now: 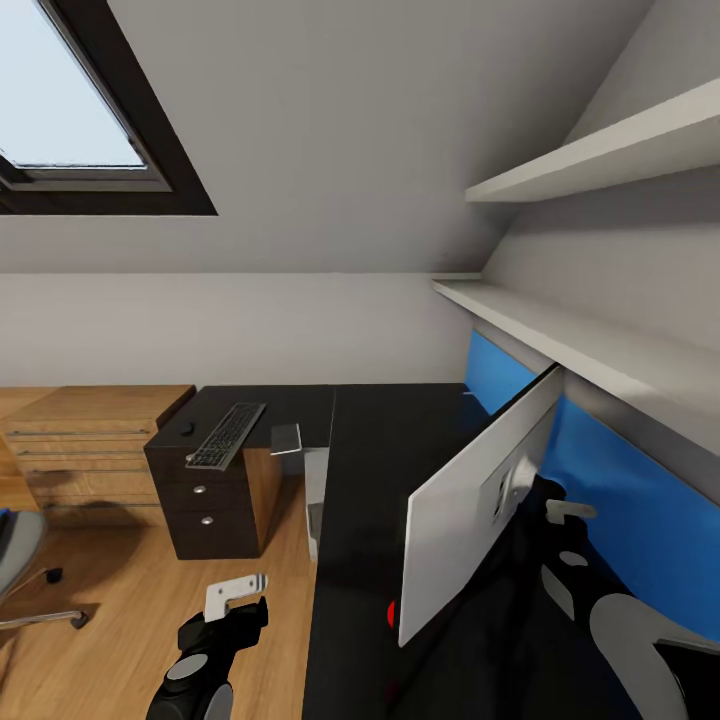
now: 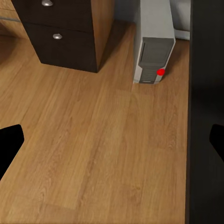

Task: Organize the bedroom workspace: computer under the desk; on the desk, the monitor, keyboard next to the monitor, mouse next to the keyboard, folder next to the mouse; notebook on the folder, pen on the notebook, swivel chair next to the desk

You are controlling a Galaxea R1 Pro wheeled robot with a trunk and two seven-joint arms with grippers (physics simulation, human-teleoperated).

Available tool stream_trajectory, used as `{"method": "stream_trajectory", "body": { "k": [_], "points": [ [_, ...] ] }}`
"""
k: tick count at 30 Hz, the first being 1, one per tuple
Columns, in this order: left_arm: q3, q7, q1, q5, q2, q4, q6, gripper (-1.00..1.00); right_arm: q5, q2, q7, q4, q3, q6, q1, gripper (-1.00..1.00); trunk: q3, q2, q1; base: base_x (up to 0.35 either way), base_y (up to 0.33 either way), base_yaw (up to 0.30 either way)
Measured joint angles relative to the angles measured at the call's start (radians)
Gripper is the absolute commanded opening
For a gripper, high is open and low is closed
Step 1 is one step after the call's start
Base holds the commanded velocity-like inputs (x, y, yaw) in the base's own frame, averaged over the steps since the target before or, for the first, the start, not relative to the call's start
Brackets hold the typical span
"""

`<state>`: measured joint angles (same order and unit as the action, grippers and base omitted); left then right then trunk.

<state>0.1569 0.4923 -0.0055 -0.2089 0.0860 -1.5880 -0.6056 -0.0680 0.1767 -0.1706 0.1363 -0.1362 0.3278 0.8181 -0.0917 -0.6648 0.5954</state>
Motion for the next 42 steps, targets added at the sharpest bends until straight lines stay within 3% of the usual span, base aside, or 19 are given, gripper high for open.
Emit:
{"method": "stream_trajectory", "body": {
  "k": [8,27,33,34,35,39,40,42],
  "points": [
    [0.0,0.0,0.0,0.0,0.0,0.0,0.0,1.0,0.0,0.0,0.0,0.0,0.0,0.0,0.0,1.0,0.0,0.0,0.0,-0.151,0.0,0.0],
    [-0.001,0.0,0.0,0.0,0.0,0.0,0.0,1.0,0.003,-0.004,-0.003,0.001,0.002,-0.005,0.0,1.0,0.0,0.0,0.001,-0.324,0.015,0.0],
    [-0.003,0.0,0.0,0.001,0.0,0.0,0.0,1.0,0.004,-0.026,-0.005,0.005,0.001,-0.009,0.001,1.0,0.0,0.0,0.001,-0.304,0.094,0.0],
    [-0.005,0.001,0.0,0.002,0.0,0.0,0.002,1.0,0.004,-0.07,-0.01,0.071,-0.002,-0.113,0.001,1.0,0.0,0.0,0.0,-0.097,0.024,0.0],
    [-0.006,0.001,0.0,0.001,0.0,0.0,0.002,1.0,0.006,-0.091,-0.01,0.127,-0.008,-0.185,0.001,1.0,0.0,0.0,0.0,-0.078,0.019,0.0],
    [-0.007,0.001,0.0,0.002,0.0,0.0,0.003,1.0,0.011,-0.117,-0.01,0.313,-0.017,-0.394,-0.041,1.0,0.0,0.0,0.0,-0.037,0.009,0.0],
    [-0.009,0.001,0.0,0.002,0.0,0.0,0.003,1.0,0.019,-0.13,-0.012,0.503,-0.019,-0.539,-0.132,1.0,0.0,0.0,0.0,-0.01,0.003,0.0],
    [-0.01,0.001,0.0,0.002,0.0,0.0,0.003,1.0,0.028,-0.142,-0.014,0.619,-0.019,-0.596,-0.19,1.0,0.0,0.0,0.0,-0.008,0.002,0.0]
  ]
}}
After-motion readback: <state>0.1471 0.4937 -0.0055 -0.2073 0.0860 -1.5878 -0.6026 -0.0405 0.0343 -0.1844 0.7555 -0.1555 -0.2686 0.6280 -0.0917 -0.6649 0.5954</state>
